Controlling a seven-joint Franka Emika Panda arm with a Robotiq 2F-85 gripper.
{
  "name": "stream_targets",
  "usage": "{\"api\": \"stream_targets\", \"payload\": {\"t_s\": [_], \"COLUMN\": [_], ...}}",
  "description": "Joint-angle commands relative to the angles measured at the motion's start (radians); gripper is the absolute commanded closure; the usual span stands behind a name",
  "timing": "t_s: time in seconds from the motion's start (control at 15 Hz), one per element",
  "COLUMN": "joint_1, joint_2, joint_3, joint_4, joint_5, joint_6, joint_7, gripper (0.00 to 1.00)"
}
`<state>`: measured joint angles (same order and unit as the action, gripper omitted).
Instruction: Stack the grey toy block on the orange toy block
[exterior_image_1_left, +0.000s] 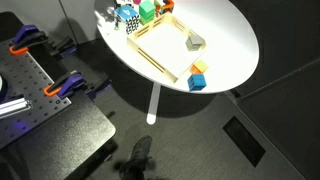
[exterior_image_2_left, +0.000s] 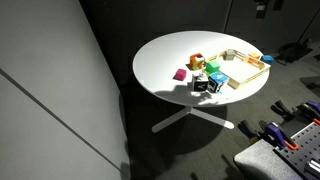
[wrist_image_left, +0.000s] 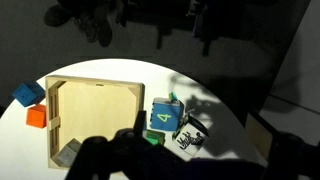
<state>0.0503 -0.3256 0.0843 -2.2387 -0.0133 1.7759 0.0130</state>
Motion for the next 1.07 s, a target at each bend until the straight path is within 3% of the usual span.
{"api": "stream_targets", "payload": {"t_s": [0.0, 0.53, 1.0], "joint_1": [0.006, -0.005, -0.036], "joint_2": [0.001, 0.022, 0.058], "joint_3": [-0.005, -0.014, -0.067], "joint_4": [0.002, 0.014, 0.050], "joint_5": [-0.002, -0.005, 0.002], "joint_6": [-0.002, 0.008, 0.052], "joint_7": [0.002, 0.010, -0.001], "gripper": [0.00, 0.00, 0.00]}}
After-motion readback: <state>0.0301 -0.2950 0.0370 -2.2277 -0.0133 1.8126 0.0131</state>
